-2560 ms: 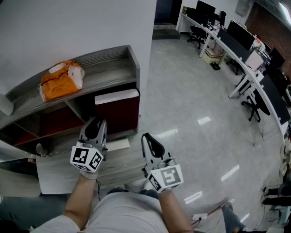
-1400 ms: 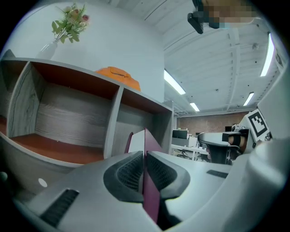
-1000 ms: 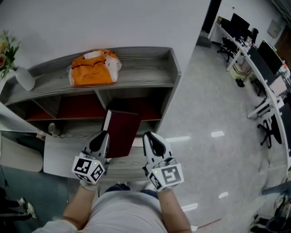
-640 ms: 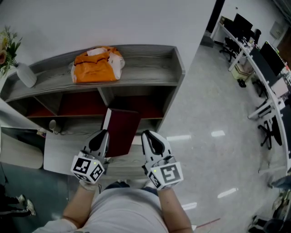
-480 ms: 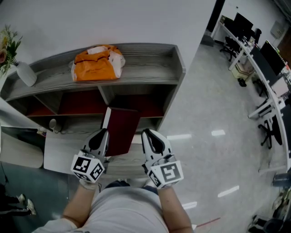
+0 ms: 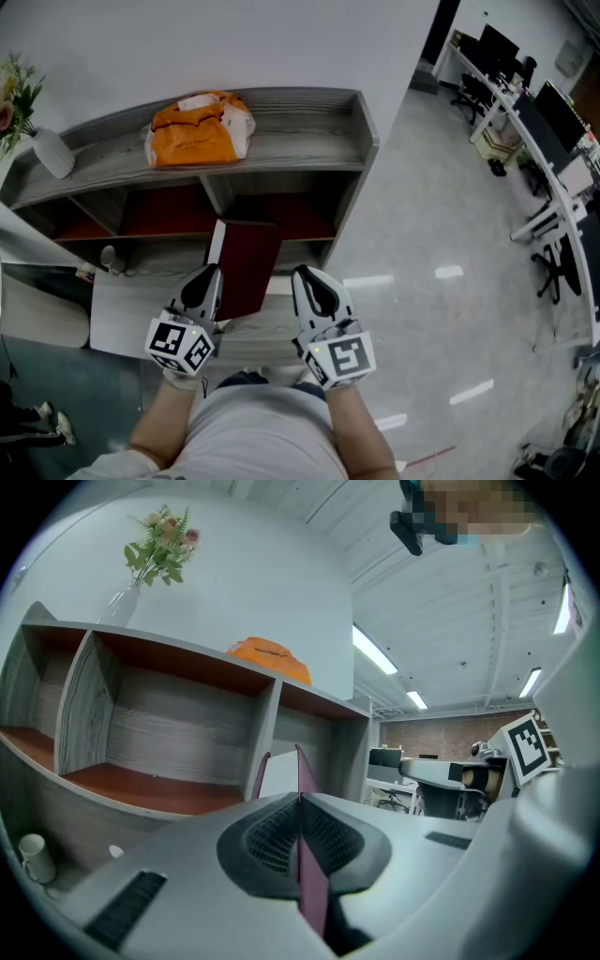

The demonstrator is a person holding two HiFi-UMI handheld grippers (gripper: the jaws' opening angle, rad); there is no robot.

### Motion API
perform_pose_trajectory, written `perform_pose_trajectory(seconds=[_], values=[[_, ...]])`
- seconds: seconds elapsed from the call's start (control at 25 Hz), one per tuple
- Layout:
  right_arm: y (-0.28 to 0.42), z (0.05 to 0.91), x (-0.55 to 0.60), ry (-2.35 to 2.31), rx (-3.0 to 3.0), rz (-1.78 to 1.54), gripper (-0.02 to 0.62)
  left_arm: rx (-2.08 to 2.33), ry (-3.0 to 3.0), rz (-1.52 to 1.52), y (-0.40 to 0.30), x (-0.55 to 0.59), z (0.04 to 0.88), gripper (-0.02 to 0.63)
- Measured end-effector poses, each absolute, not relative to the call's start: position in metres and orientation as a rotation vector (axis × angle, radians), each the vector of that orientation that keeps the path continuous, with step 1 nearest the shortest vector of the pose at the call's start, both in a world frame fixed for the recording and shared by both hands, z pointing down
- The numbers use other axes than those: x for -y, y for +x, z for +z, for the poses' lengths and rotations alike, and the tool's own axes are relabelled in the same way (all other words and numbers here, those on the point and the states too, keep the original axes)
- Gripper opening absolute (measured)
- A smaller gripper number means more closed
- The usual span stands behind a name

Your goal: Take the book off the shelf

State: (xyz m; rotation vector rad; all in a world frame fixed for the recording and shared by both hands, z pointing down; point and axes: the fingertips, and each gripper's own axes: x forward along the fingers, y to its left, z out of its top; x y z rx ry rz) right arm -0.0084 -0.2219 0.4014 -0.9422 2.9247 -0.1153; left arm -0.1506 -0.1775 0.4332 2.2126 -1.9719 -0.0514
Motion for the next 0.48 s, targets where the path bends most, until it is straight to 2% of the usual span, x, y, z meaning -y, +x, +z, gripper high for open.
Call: perform_pose_trajectory(seconds=[0.48], values=[[-0.0015,0.4019,0.2189,-0.966,-2.915,-0.124,0.031,1.967,2.229,-0.032,-0.1456,0.1747,0.4319,0.02]])
